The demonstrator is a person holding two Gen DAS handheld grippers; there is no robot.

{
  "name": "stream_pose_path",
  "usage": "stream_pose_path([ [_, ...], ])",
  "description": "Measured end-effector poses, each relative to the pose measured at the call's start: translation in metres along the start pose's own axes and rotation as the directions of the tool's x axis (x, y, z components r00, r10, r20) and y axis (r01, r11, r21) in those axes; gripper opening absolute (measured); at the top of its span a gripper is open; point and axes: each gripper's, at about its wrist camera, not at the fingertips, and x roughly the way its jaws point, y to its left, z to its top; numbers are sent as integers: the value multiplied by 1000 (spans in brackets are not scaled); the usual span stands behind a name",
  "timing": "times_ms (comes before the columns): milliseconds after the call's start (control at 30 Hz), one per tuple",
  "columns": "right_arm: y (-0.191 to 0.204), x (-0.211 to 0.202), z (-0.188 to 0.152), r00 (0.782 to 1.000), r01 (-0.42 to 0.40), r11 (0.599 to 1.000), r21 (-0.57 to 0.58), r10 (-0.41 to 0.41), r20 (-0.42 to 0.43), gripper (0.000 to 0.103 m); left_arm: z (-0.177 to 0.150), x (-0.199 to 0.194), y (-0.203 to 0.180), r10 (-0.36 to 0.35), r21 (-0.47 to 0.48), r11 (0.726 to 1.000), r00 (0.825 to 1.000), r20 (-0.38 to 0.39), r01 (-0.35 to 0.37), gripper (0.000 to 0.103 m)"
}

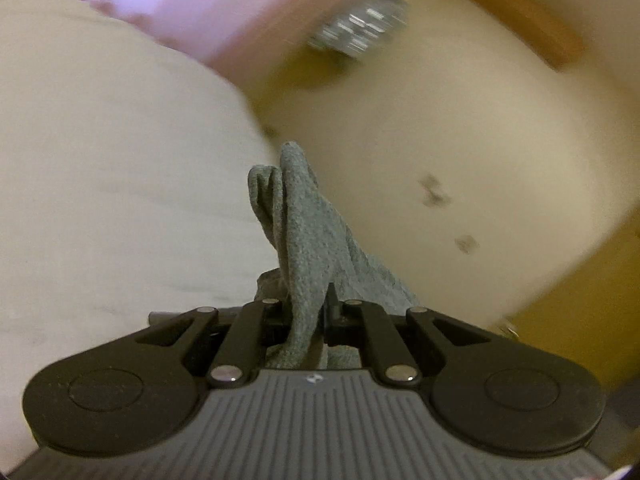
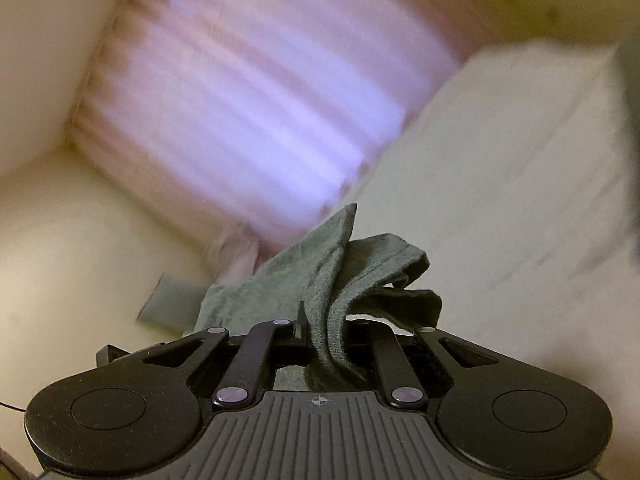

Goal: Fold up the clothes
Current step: 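Lift the folded grey shirt with both grippers and carry it to the clothes stack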

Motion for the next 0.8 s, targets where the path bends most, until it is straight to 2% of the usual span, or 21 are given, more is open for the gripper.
stream_pose_path([
  [133,-20,-96,47,984,123,992,-16,-120,135,7,-1,123,-60,-138,38,989,986,-98,142,6],
  [233,-39,-151,68,954,216,976,-2,-210,214,7,-7,208,-98,-201,51,976,962,-182,214,6],
  [333,-64,-186,80,920,288,956,50,-290,265,7,-22,268,-125,-219,46,970,943,-252,237,6],
  [467,-99,-202,93,892,334,936,107,-351,285,7,-41,322,-148,-197,57,972,927,-319,226,6],
  [600,-146,-211,117,886,337,931,138,-363,287,7,-25,373,-141,-158,79,977,925,-346,197,6],
  [700,-184,-202,131,881,354,920,169,-388,271,7,-13,431,-124,-79,92,988,919,-386,123,6],
  [800,-222,-192,145,874,372,906,200,-414,253,7,-14,472,-104,10,128,991,910,-415,47,7],
])
